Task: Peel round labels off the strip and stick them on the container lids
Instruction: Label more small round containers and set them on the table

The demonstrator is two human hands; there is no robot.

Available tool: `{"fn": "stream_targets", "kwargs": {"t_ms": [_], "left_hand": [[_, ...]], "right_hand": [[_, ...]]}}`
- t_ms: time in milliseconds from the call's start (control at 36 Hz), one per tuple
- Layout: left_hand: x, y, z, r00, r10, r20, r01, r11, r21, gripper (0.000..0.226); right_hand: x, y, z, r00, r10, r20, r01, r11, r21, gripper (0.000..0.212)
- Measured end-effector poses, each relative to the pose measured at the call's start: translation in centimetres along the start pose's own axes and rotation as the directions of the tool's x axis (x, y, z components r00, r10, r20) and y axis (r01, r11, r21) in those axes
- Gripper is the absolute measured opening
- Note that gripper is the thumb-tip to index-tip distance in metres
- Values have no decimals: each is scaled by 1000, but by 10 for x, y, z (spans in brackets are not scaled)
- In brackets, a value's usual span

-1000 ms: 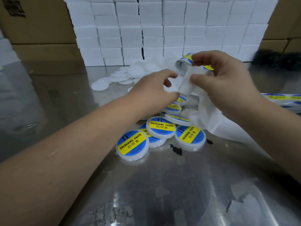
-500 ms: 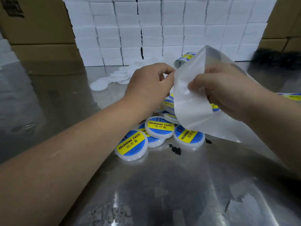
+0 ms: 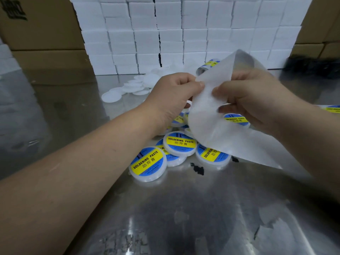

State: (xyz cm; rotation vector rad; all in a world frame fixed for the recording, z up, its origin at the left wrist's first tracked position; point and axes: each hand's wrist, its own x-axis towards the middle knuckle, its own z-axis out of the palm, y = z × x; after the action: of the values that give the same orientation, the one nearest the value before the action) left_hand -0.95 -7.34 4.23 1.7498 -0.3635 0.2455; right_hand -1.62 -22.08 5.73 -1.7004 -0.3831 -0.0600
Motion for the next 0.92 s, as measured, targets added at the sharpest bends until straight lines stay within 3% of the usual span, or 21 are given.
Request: {"fn": "stream_targets", "kwargs": {"t_ms": [139, 250, 333, 361, 417, 528, 639, 750, 917], "left_hand": [[-3, 1, 2, 997, 46, 56, -52, 992, 114, 29], [-9, 1, 4, 992, 16, 128, -45, 973, 228, 21], [-10, -2, 5, 990, -2, 138, -49, 932, 359, 24], [-10, -2, 6, 990, -5, 143, -54, 912, 407, 26], [-10, -2, 7, 988, -8, 156, -66, 886, 458, 30], [-8, -4, 9, 985, -21, 174, -66, 875, 480, 27], [-7, -7, 9, 984, -62, 170, -24, 888, 460, 35], [3, -7, -2, 999, -43, 17, 33, 918, 396, 39], [25, -32, -45, 942, -26, -336, 189, 865, 464, 20]], "right_hand": [[3, -1, -6, 989, 123, -85, -106, 977, 184, 18], [2, 0, -7, 973, 150, -175, -134, 986, 101, 16], [1, -3, -5, 965, 162, -208, -144, 985, 99, 36], [1, -5, -4, 958, 155, -240, -140, 987, 79, 45], [0, -8, -1, 949, 72, -307, -90, 995, -45, 41], [-4, -7, 4, 968, -39, -249, -29, 964, -265, 52], [-4, -7, 0, 964, -58, -259, -25, 951, -309, 31], [-3, -4, -5, 954, -97, -283, -25, 916, -401, 15], [1, 3, -9, 925, -156, -346, -39, 867, -496, 25]]}}
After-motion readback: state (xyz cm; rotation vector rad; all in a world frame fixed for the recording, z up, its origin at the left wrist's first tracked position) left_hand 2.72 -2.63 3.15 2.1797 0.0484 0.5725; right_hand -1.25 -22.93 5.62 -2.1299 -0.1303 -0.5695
